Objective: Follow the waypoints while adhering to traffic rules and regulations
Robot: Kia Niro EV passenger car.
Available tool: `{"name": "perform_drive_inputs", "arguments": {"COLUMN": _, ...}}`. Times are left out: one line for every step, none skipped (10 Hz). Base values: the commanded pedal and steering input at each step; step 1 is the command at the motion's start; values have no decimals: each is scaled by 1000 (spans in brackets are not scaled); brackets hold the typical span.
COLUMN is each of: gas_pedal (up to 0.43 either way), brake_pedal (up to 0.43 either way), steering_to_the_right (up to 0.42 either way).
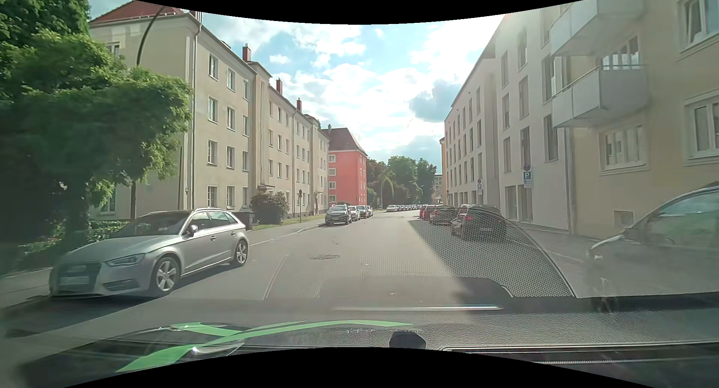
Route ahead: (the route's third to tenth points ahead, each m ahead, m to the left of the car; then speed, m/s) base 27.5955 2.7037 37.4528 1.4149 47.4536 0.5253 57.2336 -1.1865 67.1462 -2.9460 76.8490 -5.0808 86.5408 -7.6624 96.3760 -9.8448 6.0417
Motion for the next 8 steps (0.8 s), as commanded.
{"name": "perform_drive_inputs", "arguments": {"gas_pedal": 130, "brake_pedal": 0, "steering_to_the_right": 21}}
{"name": "perform_drive_inputs", "arguments": {"gas_pedal": 130, "brake_pedal": 0, "steering_to_the_right": 21}}
{"name": "perform_drive_inputs", "arguments": {"gas_pedal": 130, "brake_pedal": 0, "steering_to_the_right": 21}}
{"name": "perform_drive_inputs", "arguments": {"gas_pedal": 130, "brake_pedal": 0, "steering_to_the_right": 21}}
{"name": "perform_drive_inputs", "arguments": {"gas_pedal": 138, "brake_pedal": 0, "steering_to_the_right": 21}}
{"name": "perform_drive_inputs", "arguments": {"gas_pedal": 150, "brake_pedal": 0, "steering_to_the_right": 20}}
{"name": "perform_drive_inputs", "arguments": {"gas_pedal": 150, "brake_pedal": 0, "steering_to_the_right": 20}}
{"name": "perform_drive_inputs", "arguments": {"gas_pedal": 150, "brake_pedal": 0, "steering_to_the_right": 19}}
